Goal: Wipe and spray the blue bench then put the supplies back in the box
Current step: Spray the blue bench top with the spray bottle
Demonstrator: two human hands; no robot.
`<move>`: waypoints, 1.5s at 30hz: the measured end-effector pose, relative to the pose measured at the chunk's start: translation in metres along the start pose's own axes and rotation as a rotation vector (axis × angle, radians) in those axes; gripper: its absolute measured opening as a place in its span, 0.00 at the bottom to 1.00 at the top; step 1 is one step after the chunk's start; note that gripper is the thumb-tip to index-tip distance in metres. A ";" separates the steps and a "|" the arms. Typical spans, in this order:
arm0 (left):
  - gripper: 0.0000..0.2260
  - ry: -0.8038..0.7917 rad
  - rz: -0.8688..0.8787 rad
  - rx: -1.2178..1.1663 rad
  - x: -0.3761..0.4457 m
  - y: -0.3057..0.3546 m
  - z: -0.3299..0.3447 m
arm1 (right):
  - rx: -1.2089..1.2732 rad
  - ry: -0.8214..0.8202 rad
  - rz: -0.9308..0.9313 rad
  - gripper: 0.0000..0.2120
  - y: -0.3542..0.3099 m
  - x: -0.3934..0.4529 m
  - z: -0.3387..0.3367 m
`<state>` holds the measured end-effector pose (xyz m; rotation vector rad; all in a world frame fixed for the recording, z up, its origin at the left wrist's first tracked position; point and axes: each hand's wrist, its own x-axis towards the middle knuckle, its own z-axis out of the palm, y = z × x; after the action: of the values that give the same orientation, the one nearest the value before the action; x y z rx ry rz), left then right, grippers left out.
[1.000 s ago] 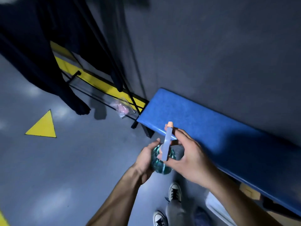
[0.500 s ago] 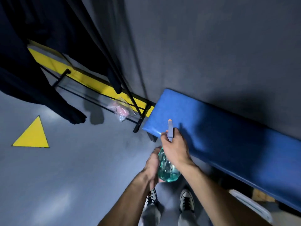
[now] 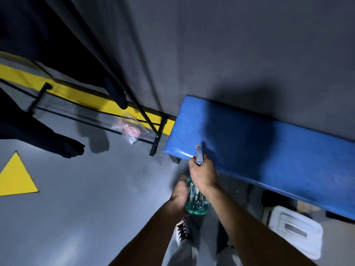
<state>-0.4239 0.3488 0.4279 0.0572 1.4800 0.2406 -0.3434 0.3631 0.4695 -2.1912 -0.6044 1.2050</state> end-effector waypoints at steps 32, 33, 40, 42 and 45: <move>0.29 -0.041 -0.036 0.278 0.025 -0.116 0.020 | -0.008 0.143 0.108 0.07 0.117 -0.021 -0.045; 0.28 -0.053 -0.028 0.277 0.024 -0.120 0.024 | -0.011 0.162 0.097 0.08 0.120 -0.022 -0.050; 0.27 -0.134 -0.019 0.212 0.026 -0.143 0.060 | -0.027 0.233 0.061 0.15 0.135 -0.021 -0.086; 0.27 -0.116 -0.045 0.234 0.029 -0.152 0.064 | -0.030 0.195 0.064 0.15 0.141 -0.019 -0.095; 0.27 -0.059 -0.042 0.277 0.031 -0.163 0.070 | 0.002 0.162 0.070 0.14 0.150 -0.020 -0.108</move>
<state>-0.3321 0.2042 0.3736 0.2538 1.4457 -0.0010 -0.2428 0.2123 0.4299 -2.2976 -0.4628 1.0488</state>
